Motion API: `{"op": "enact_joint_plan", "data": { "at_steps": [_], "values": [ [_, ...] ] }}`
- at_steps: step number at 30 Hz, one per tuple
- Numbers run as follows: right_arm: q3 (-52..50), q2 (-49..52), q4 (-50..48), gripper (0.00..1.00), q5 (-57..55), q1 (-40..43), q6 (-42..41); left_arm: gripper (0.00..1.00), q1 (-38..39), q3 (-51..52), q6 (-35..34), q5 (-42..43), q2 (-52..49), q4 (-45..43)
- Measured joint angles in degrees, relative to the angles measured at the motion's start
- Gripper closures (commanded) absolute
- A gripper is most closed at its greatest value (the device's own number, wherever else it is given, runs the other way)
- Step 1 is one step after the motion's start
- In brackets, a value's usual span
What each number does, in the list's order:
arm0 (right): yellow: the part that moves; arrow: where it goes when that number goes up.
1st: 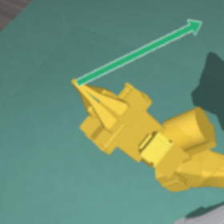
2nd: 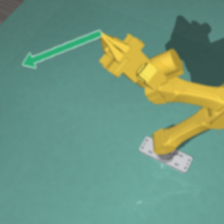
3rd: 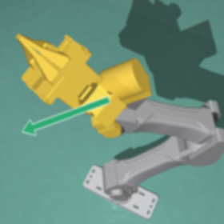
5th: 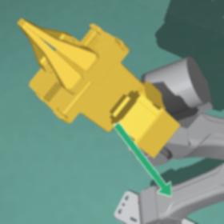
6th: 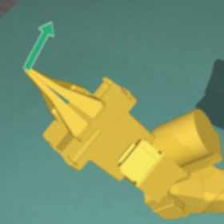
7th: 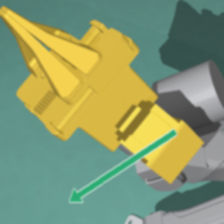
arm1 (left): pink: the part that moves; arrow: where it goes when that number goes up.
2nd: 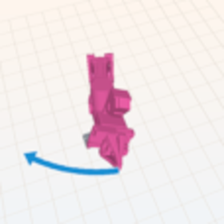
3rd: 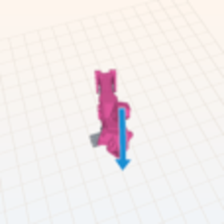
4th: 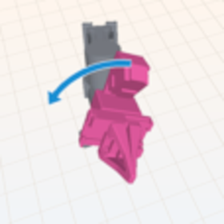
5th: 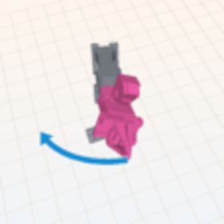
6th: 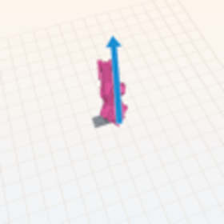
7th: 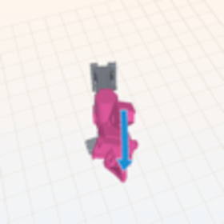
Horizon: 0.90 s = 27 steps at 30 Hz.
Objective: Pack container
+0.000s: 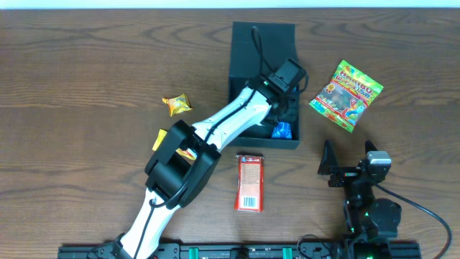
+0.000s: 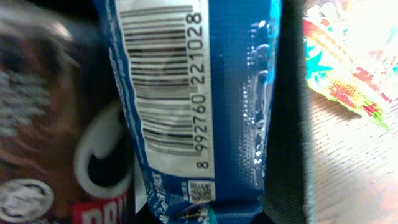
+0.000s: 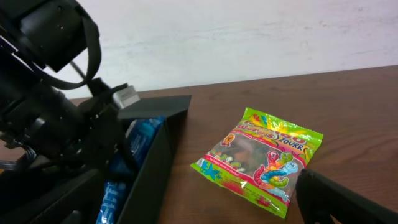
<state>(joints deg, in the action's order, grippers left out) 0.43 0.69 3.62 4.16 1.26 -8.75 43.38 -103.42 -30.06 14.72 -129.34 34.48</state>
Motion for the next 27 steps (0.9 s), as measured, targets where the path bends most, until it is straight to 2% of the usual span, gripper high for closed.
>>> {"op": "enact_joint_plan", "data": {
  "at_steps": [6, 13, 17, 21, 22, 23, 24, 27],
  "values": [
    [0.0, 0.0, 0.0, 0.01, 0.0, 0.0, 0.0, 0.91, -1.4, 0.0, -4.7, 1.5, 0.0, 3.1],
    [0.0, 0.0, 0.0, 0.01, 0.0, 0.0, 0.0, 0.9, -0.7, 0.0, -6.2, 3.5, 0.0, 0.8],
    [0.0, 0.0, 0.0, 0.01, 0.0, 0.0, 0.0, 0.75, 1.1, 0.0, -6.3, 3.7, 0.0, 0.1],
    [0.0, 0.0, 0.0, 0.01, 0.0, 0.0, 0.0, 0.73, 3.8, 0.0, -6.1, 3.0, 0.0, -0.1],
    [0.0, 0.0, 0.0, 0.01, 0.0, 0.0, 0.0, 0.68, 4.5, 0.0, -6.1, 2.9, 0.0, -0.3],
    [0.0, 0.0, 0.0, 0.01, 0.0, 0.0, 0.0, 0.56, 5.0, 0.0, -6.0, 2.9, 0.0, -0.6],
    [0.0, 0.0, 0.0, 0.01, 0.0, 0.0, 0.0, 0.51, 5.6, 0.0, -5.8, 2.9, 0.0, -1.1],
    [0.0, 0.0, 0.0, 0.01, 0.0, 0.0, 0.0, 0.47, 6.2, 0.0, -6.1, 3.4, 0.0, -2.1]
  ]
}}
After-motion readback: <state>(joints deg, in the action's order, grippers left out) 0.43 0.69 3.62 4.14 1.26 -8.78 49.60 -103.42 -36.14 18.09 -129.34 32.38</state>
